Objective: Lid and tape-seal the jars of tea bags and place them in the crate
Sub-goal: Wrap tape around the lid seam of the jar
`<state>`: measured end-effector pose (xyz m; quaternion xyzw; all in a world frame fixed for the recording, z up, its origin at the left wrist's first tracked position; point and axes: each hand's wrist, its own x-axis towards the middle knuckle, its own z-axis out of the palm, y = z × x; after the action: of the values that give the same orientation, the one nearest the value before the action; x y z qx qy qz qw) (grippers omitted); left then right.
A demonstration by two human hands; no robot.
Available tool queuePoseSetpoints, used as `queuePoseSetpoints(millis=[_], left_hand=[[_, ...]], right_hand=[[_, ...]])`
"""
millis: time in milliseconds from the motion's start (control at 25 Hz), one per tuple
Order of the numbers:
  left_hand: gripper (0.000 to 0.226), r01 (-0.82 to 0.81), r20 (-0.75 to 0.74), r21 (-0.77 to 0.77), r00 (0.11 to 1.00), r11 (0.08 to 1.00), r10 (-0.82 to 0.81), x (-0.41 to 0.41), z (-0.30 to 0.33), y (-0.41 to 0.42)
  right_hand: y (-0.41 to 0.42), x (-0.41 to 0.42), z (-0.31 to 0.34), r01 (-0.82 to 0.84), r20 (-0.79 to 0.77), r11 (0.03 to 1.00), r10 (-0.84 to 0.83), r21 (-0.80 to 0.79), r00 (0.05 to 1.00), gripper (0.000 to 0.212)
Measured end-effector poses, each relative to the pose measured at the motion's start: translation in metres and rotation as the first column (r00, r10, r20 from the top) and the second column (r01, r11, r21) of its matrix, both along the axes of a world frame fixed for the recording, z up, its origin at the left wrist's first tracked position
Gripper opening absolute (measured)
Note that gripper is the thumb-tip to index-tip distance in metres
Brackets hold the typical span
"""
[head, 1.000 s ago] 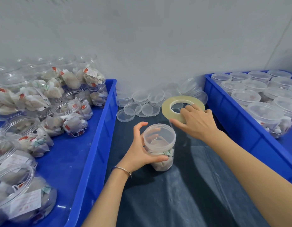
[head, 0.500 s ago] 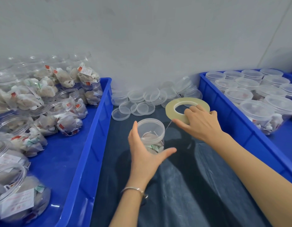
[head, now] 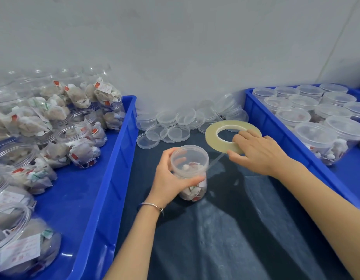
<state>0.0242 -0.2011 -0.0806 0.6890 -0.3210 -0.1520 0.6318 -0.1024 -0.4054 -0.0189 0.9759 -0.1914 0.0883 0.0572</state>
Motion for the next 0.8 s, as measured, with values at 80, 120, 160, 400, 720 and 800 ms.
queuePoseSetpoints(millis=[80,120,160,400,720,800], left_hand=[[0.080,0.083,-0.010,0.009,0.997,0.997,-0.083,0.002,-0.001,0.002],[0.080,0.124,-0.021,0.009,0.992,0.992,-0.124,0.004,0.000,0.002],[0.080,0.168,-0.031,0.012,0.985,0.986,-0.168,0.005,0.002,0.003],[0.086,0.357,-0.055,0.109,0.934,0.928,-0.353,0.010,0.014,0.010],[0.084,0.156,0.108,0.215,0.977,0.964,-0.183,-0.015,0.020,0.019],[0.085,0.048,0.161,0.208,0.984,0.977,-0.082,-0.036,0.017,0.007]], right_hand=[[0.001,0.003,-0.001,0.001,-0.031,0.997,0.002,0.075,1.000,0.042],[0.003,0.004,-0.001,-0.010,-0.041,0.996,0.014,0.090,0.999,0.043],[0.004,0.004,-0.001,-0.025,-0.049,0.995,0.029,0.092,0.998,0.044],[0.014,0.009,-0.002,-0.106,-0.109,0.984,0.123,0.146,0.986,0.044],[0.023,-0.002,0.002,-0.063,-0.011,0.944,0.071,0.325,0.997,0.040],[0.034,-0.001,0.001,-0.011,0.012,0.956,0.008,0.294,1.000,0.039]])
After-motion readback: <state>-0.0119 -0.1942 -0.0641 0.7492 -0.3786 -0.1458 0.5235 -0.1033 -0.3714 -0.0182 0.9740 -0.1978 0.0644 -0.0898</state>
